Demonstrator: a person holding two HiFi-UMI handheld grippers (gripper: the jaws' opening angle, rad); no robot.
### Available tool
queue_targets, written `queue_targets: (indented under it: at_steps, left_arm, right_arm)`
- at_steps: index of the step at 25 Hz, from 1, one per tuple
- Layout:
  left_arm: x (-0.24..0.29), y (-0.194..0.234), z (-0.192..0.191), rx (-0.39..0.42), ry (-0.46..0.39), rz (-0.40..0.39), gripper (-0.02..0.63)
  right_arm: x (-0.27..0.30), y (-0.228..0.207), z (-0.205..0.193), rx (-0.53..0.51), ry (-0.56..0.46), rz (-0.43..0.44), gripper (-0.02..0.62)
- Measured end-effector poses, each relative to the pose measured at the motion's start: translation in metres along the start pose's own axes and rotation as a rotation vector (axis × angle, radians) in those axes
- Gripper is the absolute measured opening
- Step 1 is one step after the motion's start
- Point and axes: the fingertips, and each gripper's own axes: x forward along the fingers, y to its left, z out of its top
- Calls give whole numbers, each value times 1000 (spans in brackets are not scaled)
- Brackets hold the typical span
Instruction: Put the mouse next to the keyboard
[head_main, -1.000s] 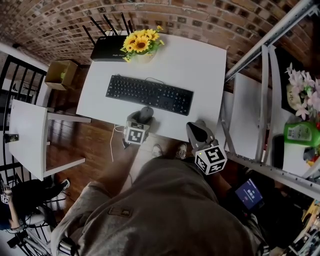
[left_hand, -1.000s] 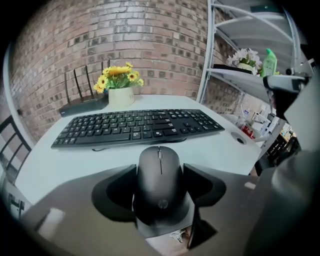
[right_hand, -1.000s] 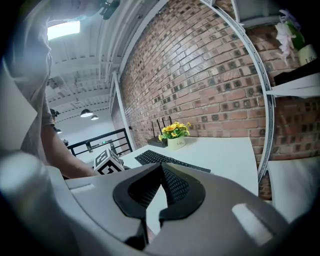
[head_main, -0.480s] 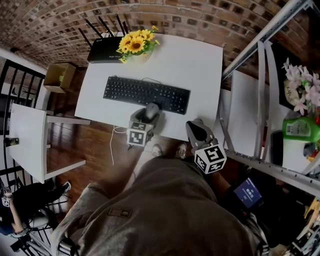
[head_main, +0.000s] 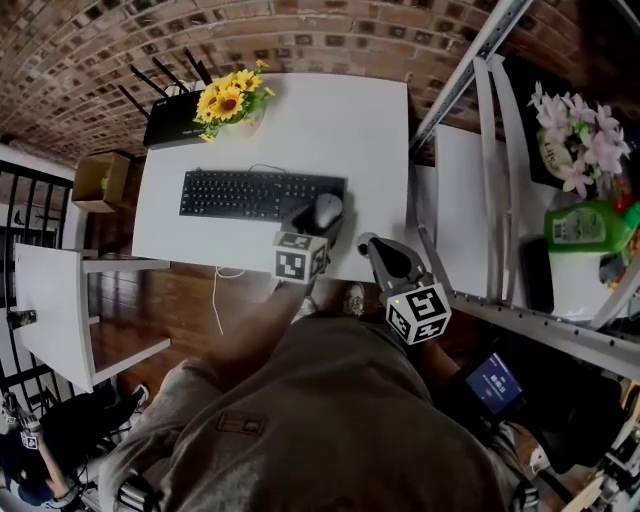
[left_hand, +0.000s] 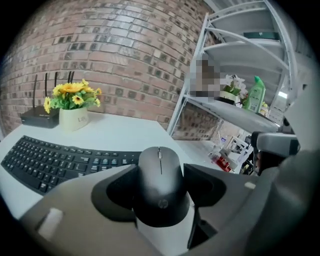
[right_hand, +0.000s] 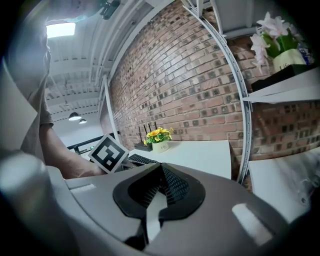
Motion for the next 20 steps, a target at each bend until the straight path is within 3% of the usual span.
queue_targets:
  at_steps: [6,12,20]
  left_arm:
    - [36,-43,0,-29,40,-60,293]
    - [63,-63,-10,-152,91,-79,293]
    - [91,-61,-24,-215,137,1,291]
  right_arm:
    - [-10,-21,-6,24,5,-33,14]
    - [-19,-30,-15,55,39,-43,14]
    - [-29,-33,-22,63,63,-36,14]
